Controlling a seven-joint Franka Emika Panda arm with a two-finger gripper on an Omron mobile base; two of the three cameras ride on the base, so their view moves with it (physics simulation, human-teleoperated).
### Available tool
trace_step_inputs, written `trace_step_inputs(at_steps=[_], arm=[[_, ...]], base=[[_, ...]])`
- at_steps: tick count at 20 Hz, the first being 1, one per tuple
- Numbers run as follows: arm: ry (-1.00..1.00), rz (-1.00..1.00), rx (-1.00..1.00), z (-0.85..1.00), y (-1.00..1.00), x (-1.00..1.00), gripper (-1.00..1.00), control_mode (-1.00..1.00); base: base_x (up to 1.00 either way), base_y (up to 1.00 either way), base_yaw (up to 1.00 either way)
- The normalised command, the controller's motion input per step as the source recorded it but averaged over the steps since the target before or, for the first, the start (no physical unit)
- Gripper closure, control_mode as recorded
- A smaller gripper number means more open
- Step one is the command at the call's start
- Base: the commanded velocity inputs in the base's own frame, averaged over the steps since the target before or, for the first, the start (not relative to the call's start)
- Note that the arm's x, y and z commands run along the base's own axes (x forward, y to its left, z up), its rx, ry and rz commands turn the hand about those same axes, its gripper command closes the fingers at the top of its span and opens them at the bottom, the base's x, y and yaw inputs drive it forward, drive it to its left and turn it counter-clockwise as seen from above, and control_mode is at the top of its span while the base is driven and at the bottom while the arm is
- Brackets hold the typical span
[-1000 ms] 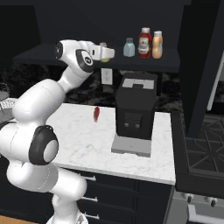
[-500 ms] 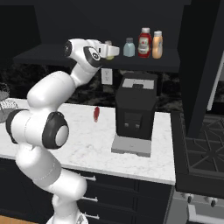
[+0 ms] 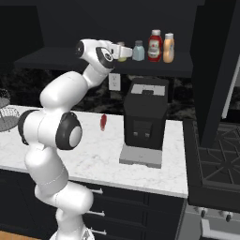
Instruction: Put the shaker and condiment bottle from the counter next to their counterparts in the cabinet.
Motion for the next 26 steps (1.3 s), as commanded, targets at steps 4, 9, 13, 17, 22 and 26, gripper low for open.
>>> trace_step_inputs(at_steps=[4, 9, 13, 17, 22, 26], arm=[[0.00, 0.00, 0.00, -0.08, -0.16, 0.30, 1.00, -1.00], [0.00, 0.00, 0.00, -0.17, -0.12, 0.24, -1.00, -1.00], [0.00, 0.00, 0.00, -0.15, -0.06, 0.04, -1.00, -1.00], [0.00, 0.00, 0.03, -0.01, 0.00, -0.11, -1.00, -1.00], [0.00, 0.00, 0.00, 0.00, 0.09, -0.44, -1.00, -1.00], [-0.01, 0.00, 0.00, 0.00, 0.24, -0.64, -1.00, -1.00]], base=[[0.00, 0.00, 0.00], [0.00, 0.00, 0.00], [0.00, 0.00, 0.00], [0.00, 0.00, 0.00], [0.00, 0.00, 0.00], [0.00, 0.00, 0.00]])
